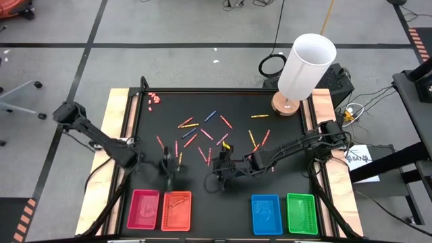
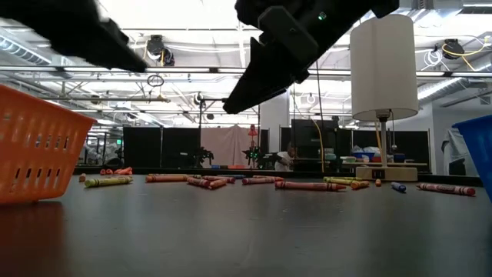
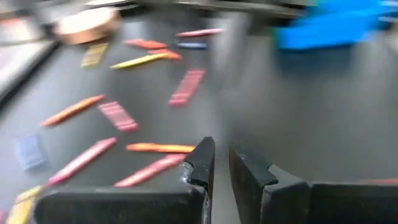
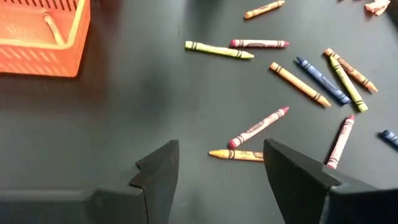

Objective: Sort crayons
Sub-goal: Put the orange crayon into the orange bin

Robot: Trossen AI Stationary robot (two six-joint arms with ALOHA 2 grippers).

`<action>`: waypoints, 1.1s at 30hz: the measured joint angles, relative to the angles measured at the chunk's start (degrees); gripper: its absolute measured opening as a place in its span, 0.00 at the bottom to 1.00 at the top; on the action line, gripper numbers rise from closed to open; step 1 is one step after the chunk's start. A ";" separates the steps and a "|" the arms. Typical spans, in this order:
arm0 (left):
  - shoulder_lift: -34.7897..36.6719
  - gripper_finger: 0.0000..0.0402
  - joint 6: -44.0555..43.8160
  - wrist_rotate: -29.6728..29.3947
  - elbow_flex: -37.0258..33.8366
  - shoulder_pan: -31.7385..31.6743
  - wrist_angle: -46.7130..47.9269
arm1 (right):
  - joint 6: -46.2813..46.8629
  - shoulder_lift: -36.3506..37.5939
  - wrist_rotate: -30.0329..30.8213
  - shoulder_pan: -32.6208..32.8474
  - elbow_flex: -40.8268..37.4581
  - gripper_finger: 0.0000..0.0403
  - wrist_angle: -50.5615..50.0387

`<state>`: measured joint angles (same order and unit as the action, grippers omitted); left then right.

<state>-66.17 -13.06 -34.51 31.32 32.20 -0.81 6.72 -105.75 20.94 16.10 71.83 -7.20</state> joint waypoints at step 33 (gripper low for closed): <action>-13.02 0.44 -17.89 17.40 3.77 -33.02 16.56 | -1.43 0.00 -4.60 2.75 -0.22 0.54 -11.91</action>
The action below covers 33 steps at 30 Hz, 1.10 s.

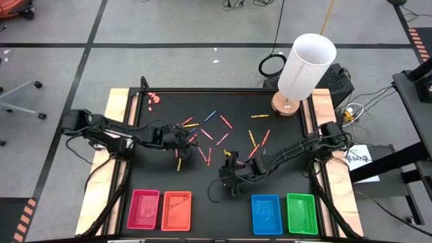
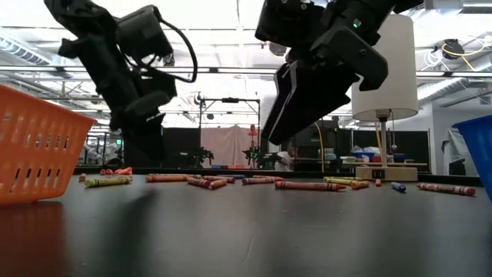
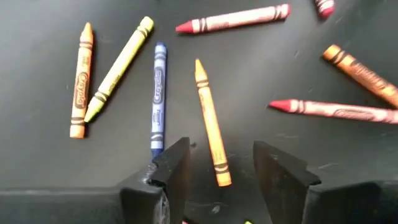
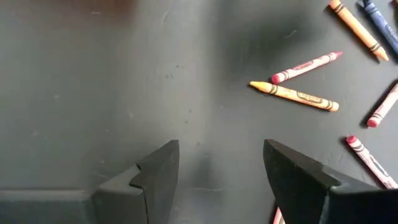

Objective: Sort crayons
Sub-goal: Put the orange crayon into the orange bin

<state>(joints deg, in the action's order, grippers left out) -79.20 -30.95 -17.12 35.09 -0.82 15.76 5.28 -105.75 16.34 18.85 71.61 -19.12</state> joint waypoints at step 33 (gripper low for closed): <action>-8.05 0.33 1.56 -0.42 0.07 -0.02 -2.50 | -0.65 -0.01 0.09 -0.48 -0.02 0.54 0.70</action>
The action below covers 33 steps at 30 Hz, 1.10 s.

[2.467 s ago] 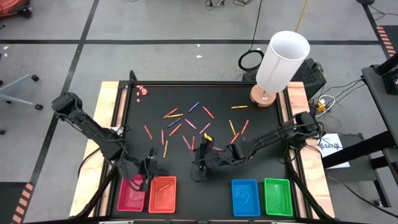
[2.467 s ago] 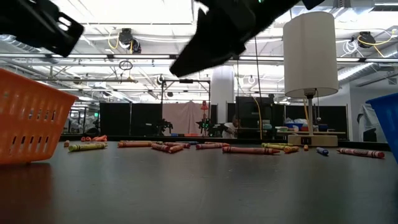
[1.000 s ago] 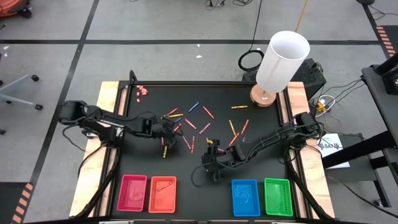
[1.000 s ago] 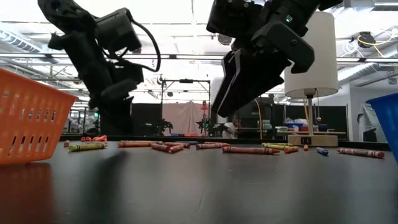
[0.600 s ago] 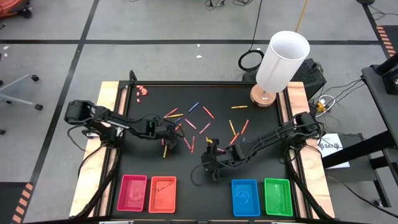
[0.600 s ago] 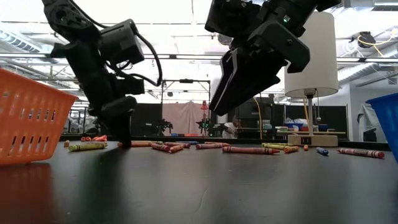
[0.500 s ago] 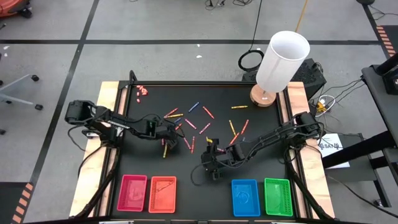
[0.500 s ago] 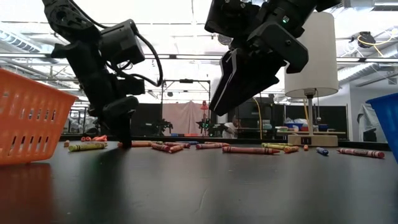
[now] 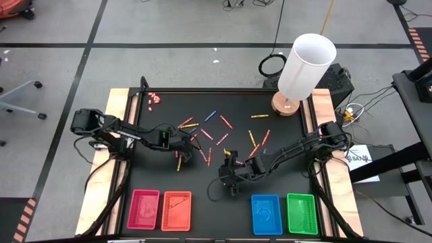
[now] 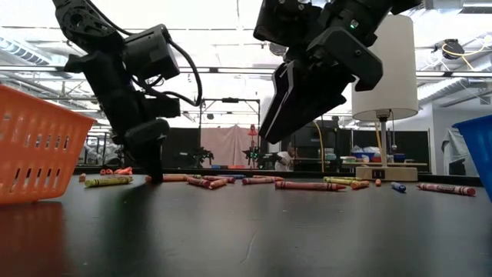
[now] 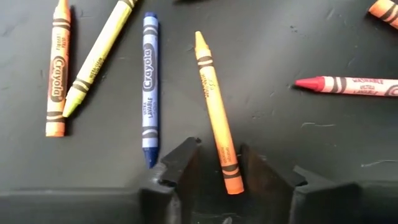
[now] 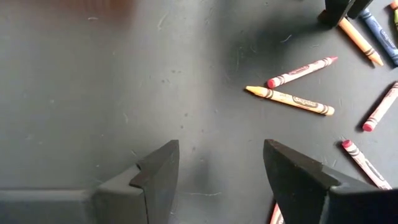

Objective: Sort crayons
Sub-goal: Put the orange crayon into the orange bin

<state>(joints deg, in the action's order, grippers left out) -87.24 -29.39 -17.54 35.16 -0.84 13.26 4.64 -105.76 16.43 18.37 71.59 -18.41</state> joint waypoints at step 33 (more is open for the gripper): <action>15.79 0.05 16.36 8.42 6.03 2.63 11.43 | -0.82 -0.01 0.00 0.09 -0.02 0.54 0.17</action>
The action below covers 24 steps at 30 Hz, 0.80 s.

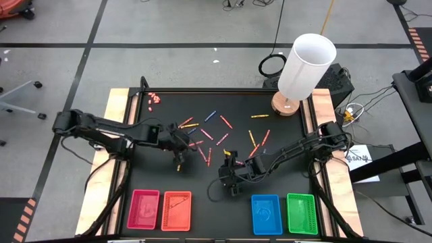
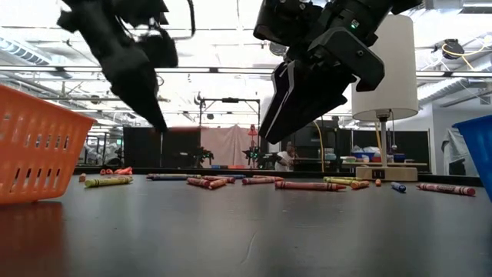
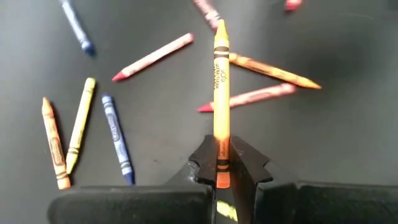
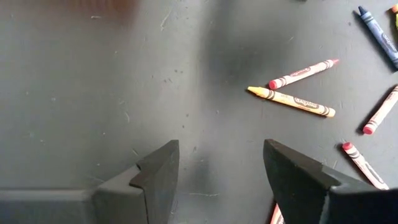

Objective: Sort crayons
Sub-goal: Put the orange crayon into the orange bin

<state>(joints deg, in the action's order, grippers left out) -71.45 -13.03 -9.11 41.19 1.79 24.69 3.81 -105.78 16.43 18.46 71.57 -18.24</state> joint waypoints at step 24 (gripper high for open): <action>10.70 0.05 18.83 -0.49 2.93 23.10 11.44 | -4.25 0.00 2.89 0.04 0.00 0.54 13.31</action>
<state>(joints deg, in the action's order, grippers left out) -60.75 5.80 -9.60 44.12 24.89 36.13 -0.44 -105.78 19.32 18.50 71.57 -4.93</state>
